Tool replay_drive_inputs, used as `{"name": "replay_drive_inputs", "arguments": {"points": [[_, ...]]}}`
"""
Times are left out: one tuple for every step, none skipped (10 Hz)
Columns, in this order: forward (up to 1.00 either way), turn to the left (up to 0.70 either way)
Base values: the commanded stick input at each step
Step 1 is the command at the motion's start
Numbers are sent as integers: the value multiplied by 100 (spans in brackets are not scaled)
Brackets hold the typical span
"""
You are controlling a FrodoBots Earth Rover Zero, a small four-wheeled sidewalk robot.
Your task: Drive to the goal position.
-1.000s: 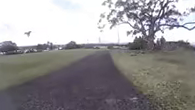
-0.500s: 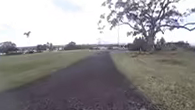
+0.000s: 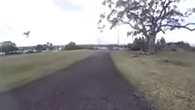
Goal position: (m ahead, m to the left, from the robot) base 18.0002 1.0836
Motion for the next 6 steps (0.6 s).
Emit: {"name": "replay_drive_inputs", "arguments": {"points": [[50,0],[50,0],[50,0],[50,0],[50,0],[50,0]]}}
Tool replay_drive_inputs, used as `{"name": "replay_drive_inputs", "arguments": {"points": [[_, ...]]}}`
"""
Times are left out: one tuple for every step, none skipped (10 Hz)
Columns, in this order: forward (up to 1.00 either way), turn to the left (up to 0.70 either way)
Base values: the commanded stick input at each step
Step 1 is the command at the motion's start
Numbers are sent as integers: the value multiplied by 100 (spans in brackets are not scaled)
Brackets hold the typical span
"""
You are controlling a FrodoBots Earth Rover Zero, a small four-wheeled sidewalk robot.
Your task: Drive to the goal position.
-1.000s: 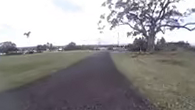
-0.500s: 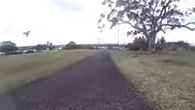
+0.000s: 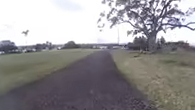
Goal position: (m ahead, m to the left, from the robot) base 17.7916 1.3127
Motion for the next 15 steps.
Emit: {"name": "replay_drive_inputs", "arguments": {"points": [[50,0],[50,0],[50,0],[50,0],[50,0],[50,0],[50,0],[50,0],[50,0],[50,0],[50,0],[50,0],[50,0],[50,0],[50,0]]}}
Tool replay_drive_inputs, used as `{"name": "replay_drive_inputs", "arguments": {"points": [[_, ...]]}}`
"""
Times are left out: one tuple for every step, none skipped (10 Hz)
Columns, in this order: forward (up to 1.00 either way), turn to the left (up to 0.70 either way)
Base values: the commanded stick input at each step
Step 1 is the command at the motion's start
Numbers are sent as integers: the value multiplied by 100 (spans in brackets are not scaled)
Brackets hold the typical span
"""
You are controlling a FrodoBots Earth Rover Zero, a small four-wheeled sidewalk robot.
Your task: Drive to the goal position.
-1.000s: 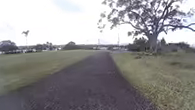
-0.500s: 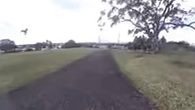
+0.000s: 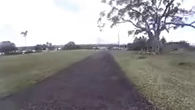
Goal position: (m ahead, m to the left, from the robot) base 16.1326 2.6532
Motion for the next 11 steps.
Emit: {"name": "replay_drive_inputs", "arguments": {"points": [[50,0],[50,0],[50,0],[50,0],[50,0],[50,0],[50,0],[50,0],[50,0],[50,0],[50,0]]}}
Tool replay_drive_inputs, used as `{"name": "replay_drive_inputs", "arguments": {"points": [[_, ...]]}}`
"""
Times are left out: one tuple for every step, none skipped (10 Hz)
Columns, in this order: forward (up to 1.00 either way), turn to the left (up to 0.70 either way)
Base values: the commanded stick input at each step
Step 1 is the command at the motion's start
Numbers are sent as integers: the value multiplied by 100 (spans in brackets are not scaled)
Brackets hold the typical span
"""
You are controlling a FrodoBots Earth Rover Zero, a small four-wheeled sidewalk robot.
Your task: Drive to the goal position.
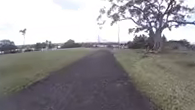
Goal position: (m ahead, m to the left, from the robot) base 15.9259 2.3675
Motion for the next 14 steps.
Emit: {"name": "replay_drive_inputs", "arguments": {"points": [[50,0],[50,0],[50,0],[50,0],[50,0],[50,0],[50,0],[50,0],[50,0],[50,0],[50,-5],[50,-43],[50,-50],[50,-11]]}}
